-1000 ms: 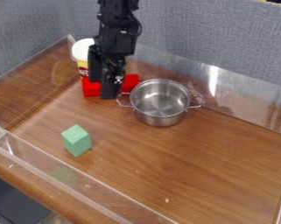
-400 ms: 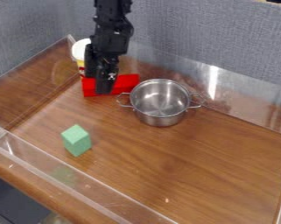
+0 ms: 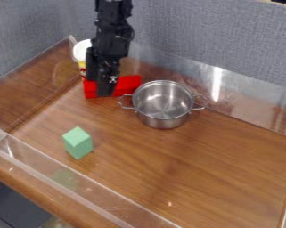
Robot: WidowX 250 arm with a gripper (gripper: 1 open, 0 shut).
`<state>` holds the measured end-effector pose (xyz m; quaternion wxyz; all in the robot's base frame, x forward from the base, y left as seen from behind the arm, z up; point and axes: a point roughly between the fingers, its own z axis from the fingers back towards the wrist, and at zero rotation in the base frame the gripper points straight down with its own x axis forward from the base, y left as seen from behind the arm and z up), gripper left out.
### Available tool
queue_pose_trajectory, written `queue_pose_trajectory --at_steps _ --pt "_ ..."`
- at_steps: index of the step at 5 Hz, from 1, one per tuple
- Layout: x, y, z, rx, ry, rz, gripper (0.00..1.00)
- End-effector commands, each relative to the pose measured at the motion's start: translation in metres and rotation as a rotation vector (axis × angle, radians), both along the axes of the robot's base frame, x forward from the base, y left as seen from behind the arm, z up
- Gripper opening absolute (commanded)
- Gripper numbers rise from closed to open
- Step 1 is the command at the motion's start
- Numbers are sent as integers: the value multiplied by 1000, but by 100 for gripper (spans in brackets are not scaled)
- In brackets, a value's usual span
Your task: Put red object to the right side of the table
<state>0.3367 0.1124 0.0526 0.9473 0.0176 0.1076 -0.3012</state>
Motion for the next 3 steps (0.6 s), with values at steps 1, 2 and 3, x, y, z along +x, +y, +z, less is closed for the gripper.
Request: queue_pose_trajectory --at_steps 1,2,3 --pt "9 11 17 21 -68 19 100" --pt "10 11 18 23 -79 23 100" --pt "11 11 19 24 -91 25 100"
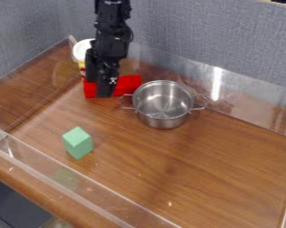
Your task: Put red object to the right side of the table
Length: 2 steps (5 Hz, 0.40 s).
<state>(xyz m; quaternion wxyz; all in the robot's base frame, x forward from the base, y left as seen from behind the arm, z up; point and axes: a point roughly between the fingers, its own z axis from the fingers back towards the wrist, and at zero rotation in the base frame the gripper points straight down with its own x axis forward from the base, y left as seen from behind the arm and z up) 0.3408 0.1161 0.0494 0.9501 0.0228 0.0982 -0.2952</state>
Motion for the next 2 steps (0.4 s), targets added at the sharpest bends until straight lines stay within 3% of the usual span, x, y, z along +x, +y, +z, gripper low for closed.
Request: queue_pose_trajectory --at_steps 1,2 --pt "8 7 23 21 -81 15 100" --pt "8 8 23 21 -90 17 100"
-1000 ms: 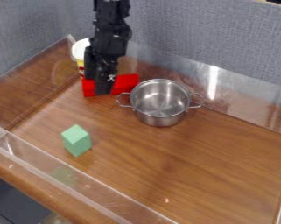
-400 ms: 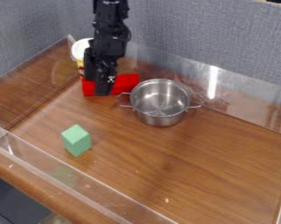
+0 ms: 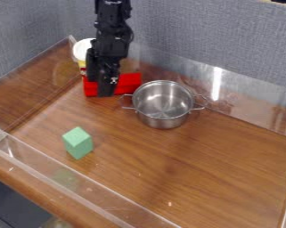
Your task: Put red object to the right side of the table
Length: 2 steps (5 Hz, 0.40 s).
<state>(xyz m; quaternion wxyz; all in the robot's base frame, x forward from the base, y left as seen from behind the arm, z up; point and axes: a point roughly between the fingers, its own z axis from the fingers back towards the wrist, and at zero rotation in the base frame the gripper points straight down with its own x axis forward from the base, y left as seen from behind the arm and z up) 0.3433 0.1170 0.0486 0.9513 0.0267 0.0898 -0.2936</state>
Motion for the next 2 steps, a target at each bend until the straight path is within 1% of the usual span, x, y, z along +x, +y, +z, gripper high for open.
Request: queue_pose_trajectory --at_steps 1,2 --pt "6 7 24 18 -80 17 100" --pt "7 8 24 19 -86 19 100"
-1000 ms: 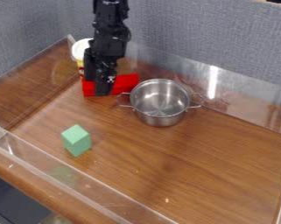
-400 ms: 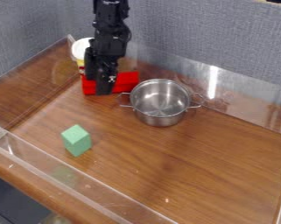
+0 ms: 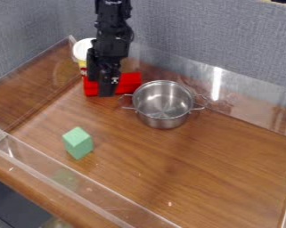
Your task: Put red object to the right side of the table
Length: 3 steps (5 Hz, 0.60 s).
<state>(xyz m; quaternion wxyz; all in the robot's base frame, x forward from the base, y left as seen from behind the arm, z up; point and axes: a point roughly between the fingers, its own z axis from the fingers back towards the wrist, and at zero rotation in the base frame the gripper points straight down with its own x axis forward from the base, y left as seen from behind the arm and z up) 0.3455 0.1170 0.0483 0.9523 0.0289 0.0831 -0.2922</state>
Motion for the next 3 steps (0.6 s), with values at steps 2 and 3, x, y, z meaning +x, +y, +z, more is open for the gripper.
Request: queue_pose_trajectory --at_steps 2,3 --pt "6 10 22 19 -81 24 100" --pt "8 10 14 17 -70 25 100"
